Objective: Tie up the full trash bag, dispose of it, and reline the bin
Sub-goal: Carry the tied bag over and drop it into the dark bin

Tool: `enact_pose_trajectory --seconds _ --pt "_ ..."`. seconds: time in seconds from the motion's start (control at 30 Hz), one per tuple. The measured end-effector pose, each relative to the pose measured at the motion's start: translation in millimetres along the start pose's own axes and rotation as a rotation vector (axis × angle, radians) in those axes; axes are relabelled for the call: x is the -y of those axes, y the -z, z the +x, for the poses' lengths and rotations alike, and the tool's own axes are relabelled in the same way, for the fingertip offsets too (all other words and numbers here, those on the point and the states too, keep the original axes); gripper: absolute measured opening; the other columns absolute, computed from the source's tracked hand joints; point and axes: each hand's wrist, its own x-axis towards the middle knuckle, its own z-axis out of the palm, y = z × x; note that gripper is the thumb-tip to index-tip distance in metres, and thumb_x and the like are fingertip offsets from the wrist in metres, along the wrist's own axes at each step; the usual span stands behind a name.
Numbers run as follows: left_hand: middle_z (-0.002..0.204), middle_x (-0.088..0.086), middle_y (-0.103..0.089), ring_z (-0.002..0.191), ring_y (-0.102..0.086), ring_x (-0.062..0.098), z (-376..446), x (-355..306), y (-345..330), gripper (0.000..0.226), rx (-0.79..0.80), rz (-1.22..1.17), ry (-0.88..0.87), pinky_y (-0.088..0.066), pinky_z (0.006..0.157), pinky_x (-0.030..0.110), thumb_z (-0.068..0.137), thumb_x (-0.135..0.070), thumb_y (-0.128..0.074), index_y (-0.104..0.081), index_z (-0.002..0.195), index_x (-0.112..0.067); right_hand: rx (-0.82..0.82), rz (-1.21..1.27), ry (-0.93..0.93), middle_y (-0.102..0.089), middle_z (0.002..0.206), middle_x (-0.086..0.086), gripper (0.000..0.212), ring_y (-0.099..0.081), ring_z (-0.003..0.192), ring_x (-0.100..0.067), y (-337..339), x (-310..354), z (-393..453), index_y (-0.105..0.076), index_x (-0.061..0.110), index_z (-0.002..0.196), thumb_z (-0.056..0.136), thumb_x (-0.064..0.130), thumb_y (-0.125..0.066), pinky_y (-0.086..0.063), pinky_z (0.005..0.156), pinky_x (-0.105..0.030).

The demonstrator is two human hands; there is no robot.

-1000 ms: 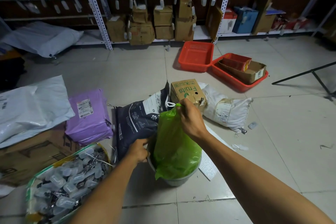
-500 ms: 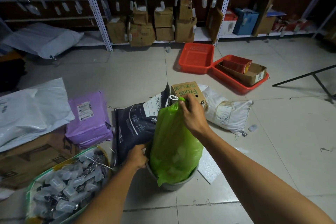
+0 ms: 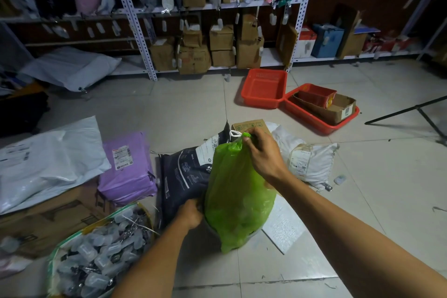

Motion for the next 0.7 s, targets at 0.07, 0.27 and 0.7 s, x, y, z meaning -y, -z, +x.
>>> enact_pose_trajectory --seconds 0.07,0.27,0.7 --pt "0.106 0.017 -0.069 0.078 -0.061 0.025 -8 -7 5 0.031 0.069 -0.002 0.005 -0.047 0.063 0.031 0.089 -0.015 -0.054 -0.063 0.119 -0.013 -0.005 0.007 0.016 -0.047 0.069 0.012 0.021 -0.046 0.064 0.002 3 6 1 -0.050 0.027 0.079 0.097 0.017 -0.054 -0.034 0.059 -0.016" --pt "0.118 0.012 -0.070 0.113 -0.063 0.032 7 6 8 0.047 0.076 0.095 -0.020 -0.051 0.093 0.037 0.075 -0.032 -0.061 -0.067 0.119 -0.017 -0.013 -0.009 0.031 -0.050 0.073 0.015 0.009 -0.047 0.068 0.002 4 12 4 -0.056 0.021 0.088 0.095 0.016 -0.057 -0.036 0.063 -0.018" --pt "0.129 0.015 -0.060 0.117 -0.057 0.032 -108 -141 152 0.039 -0.137 0.392 -0.212 -0.046 0.089 0.032 0.090 -0.012 -0.057 -0.058 0.128 -0.010 0.103 -0.083 -0.013 -0.061 0.084 0.005 0.010 -0.056 0.079 -0.017 51 111 9 -0.061 0.013 0.093 0.096 0.021 -0.055 -0.044 0.068 -0.033"
